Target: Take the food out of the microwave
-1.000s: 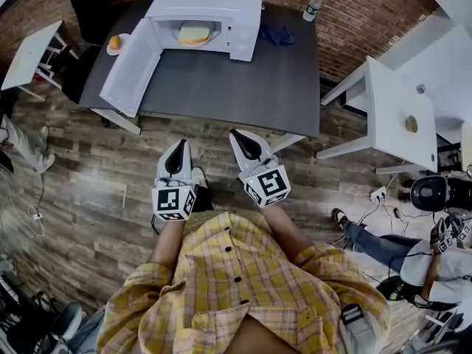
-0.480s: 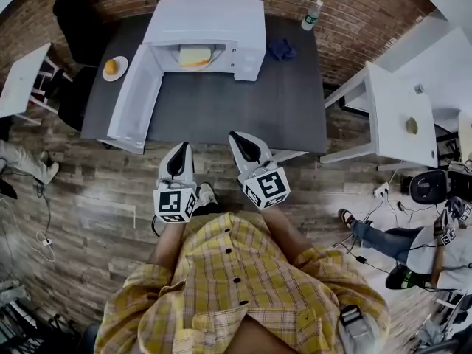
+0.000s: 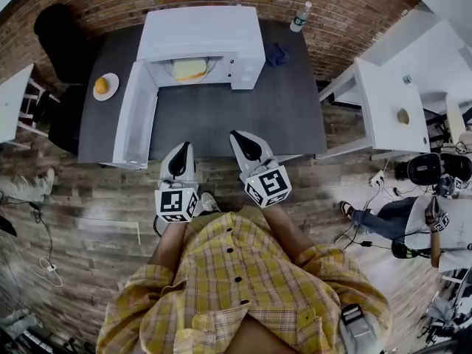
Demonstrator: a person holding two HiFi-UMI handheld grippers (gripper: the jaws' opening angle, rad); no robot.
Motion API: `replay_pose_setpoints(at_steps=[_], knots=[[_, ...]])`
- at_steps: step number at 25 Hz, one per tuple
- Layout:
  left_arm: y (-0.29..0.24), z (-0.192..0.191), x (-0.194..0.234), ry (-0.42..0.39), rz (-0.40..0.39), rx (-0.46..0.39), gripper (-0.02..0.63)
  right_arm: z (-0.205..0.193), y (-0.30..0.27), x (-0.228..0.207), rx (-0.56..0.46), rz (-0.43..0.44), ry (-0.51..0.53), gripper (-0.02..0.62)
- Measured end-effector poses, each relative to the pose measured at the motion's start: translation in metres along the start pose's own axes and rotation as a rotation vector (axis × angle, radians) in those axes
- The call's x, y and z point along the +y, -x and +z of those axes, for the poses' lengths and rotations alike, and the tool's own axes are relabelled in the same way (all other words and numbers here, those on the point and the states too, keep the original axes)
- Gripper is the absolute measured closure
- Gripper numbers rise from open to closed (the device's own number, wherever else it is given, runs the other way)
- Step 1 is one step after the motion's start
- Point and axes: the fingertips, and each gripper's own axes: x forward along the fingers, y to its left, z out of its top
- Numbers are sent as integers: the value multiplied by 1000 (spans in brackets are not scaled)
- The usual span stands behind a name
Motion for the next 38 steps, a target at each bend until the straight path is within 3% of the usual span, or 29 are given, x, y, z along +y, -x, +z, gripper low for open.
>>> replay_pose_setpoints(at_steps=[10, 26, 38], knots=[[-25, 4, 17, 19, -48, -7, 606, 5, -25, -7, 8, -30, 12, 592], [-83, -3, 27, 24, -27, 23, 606, -1, -55, -54, 4, -31, 2, 592], [-132, -35, 39, 108, -33, 129, 606, -14, -70, -82, 22, -37, -22, 592]])
